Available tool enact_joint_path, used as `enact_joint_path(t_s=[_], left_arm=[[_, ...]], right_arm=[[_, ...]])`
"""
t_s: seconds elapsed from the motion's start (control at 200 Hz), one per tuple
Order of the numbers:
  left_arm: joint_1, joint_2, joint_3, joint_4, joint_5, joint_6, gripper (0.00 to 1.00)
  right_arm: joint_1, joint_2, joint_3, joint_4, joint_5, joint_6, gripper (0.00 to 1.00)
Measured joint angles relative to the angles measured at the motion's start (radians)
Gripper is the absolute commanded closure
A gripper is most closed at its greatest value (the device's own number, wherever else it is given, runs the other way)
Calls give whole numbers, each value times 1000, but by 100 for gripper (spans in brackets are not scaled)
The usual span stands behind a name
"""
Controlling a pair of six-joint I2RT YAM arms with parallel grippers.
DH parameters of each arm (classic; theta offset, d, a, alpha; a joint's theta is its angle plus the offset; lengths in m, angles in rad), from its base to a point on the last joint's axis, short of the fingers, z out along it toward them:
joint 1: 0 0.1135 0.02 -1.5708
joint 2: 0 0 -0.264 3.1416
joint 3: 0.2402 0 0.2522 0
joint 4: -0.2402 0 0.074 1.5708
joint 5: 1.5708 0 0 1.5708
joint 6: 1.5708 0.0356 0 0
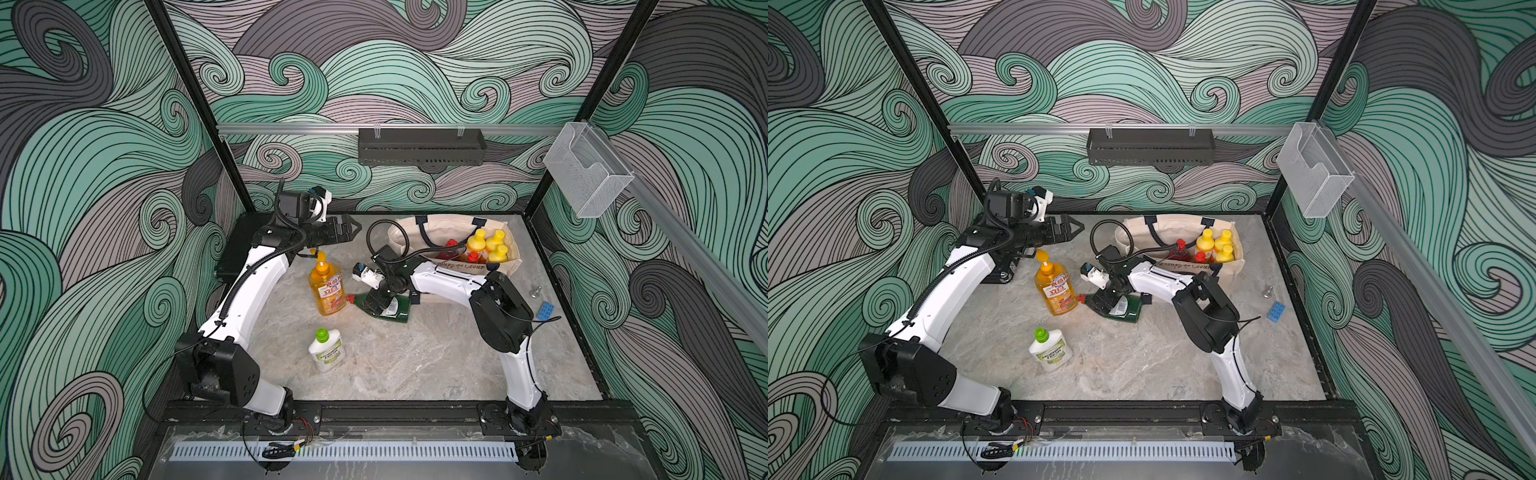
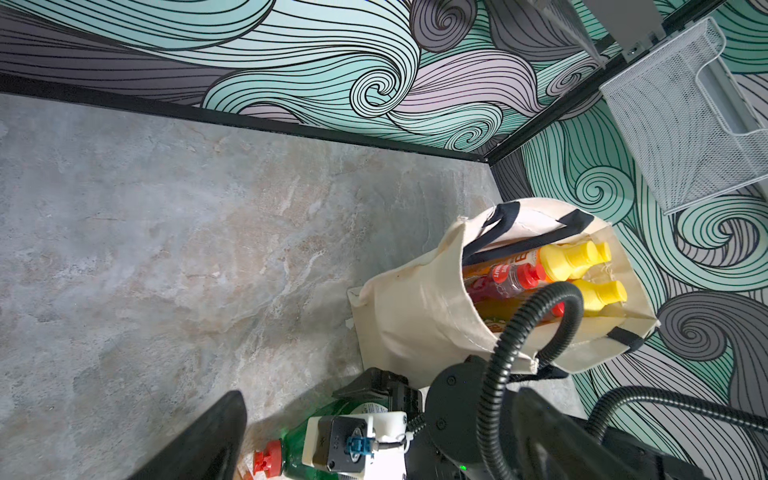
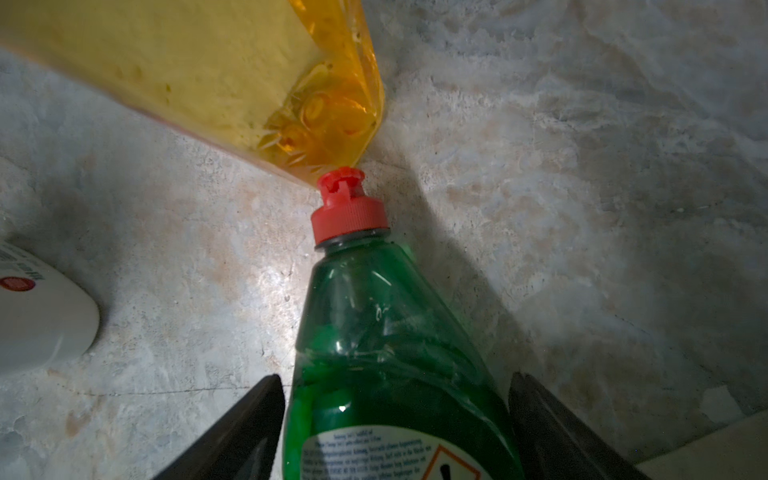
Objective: Pack dish soap into the shopping bag
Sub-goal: Adjust the bottle of dish soap at the center of the board.
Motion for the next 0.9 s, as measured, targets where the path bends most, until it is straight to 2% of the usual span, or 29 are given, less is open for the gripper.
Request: enact_joint_path(t_s=[0.19, 0.46, 0.545, 0.715, 0.901], left_arm=[[2, 0, 0, 0, 11, 0, 1], [2, -1, -1, 0, 17, 0, 1], [3, -1, -1, 1, 20, 0, 1], [9, -1, -1, 3, 23, 0, 1], [23, -11, -1, -2, 23, 2, 1]], right_arm=[[1, -52, -76, 29, 0, 1, 31], [1, -211, -274, 19, 48, 48, 34], [2, -266, -331, 2, 70, 64, 33], [29, -385, -413, -90, 131, 93, 24], [80, -443, -323, -170, 156, 89, 21]])
